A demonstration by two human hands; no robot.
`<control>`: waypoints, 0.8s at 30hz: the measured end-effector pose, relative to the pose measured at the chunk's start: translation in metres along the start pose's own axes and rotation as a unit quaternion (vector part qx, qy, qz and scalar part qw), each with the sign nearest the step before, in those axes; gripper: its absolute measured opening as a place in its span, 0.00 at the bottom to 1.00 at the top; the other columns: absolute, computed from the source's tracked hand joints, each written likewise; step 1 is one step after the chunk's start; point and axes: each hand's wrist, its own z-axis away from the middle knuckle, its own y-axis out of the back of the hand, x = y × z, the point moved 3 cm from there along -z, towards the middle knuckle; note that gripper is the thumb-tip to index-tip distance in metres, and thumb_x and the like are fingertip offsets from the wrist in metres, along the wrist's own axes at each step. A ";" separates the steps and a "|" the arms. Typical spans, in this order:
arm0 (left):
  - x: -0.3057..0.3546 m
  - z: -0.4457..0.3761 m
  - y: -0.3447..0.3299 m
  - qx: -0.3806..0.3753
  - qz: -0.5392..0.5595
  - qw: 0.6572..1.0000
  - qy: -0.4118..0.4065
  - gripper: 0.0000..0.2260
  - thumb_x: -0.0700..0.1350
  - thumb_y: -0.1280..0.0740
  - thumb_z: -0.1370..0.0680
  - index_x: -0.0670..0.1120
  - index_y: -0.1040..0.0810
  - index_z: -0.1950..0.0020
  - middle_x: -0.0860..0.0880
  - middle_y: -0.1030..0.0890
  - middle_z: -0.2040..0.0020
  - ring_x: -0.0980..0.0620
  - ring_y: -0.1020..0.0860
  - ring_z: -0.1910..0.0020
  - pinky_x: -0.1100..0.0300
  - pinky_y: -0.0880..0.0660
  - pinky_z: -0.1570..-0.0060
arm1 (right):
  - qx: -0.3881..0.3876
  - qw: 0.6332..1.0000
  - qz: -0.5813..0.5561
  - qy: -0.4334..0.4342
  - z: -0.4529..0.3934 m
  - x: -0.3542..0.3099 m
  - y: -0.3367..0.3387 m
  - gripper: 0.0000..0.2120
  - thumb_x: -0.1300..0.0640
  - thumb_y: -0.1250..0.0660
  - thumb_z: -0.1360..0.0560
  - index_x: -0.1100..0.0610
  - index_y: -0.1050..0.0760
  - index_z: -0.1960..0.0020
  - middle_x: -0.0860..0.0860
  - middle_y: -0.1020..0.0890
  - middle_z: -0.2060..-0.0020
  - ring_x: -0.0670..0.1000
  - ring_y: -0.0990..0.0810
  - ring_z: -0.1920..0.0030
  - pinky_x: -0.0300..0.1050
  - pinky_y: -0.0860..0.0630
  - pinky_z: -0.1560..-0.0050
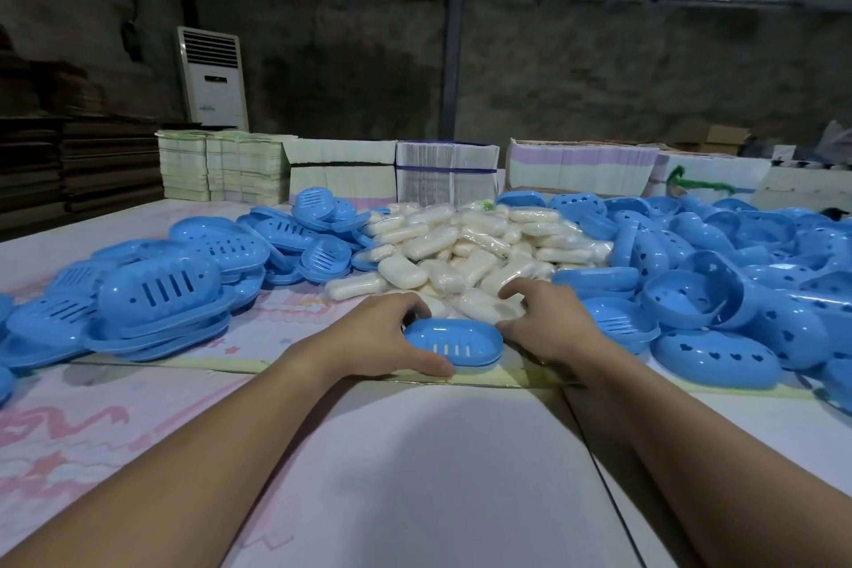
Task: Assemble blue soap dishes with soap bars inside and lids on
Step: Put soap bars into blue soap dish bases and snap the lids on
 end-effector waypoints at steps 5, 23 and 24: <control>0.000 -0.001 -0.003 0.009 0.020 1.000 0.008 0.37 0.66 0.21 0.40 0.60 0.29 0.35 0.61 0.25 0.48 0.63 0.25 0.52 0.69 0.31 0.60 | -0.049 0.994 -0.089 -0.048 -0.003 0.011 0.010 0.27 0.46 0.27 0.31 0.48 0.27 0.34 0.48 0.22 0.52 0.52 0.23 0.47 0.45 0.28 0.51; 0.002 0.000 -0.003 0.013 0.033 0.999 0.009 0.37 0.65 0.20 0.39 0.62 0.30 0.35 0.60 0.25 0.48 0.61 0.24 0.52 0.69 0.31 0.59 | 0.086 0.976 -0.194 -0.044 0.000 0.015 0.029 0.06 0.55 0.25 0.30 0.47 0.19 0.64 0.46 0.16 0.63 0.48 0.18 0.59 0.44 0.21 0.58; 0.002 0.000 -0.003 0.013 0.032 0.999 0.009 0.37 0.65 0.20 0.39 0.62 0.31 0.35 0.60 0.25 0.48 0.61 0.24 0.52 0.68 0.31 0.59 | 0.088 0.971 -0.218 -0.047 0.000 0.016 0.029 0.05 0.56 0.24 0.30 0.47 0.19 0.62 0.46 0.16 0.61 0.48 0.19 0.57 0.44 0.22 0.56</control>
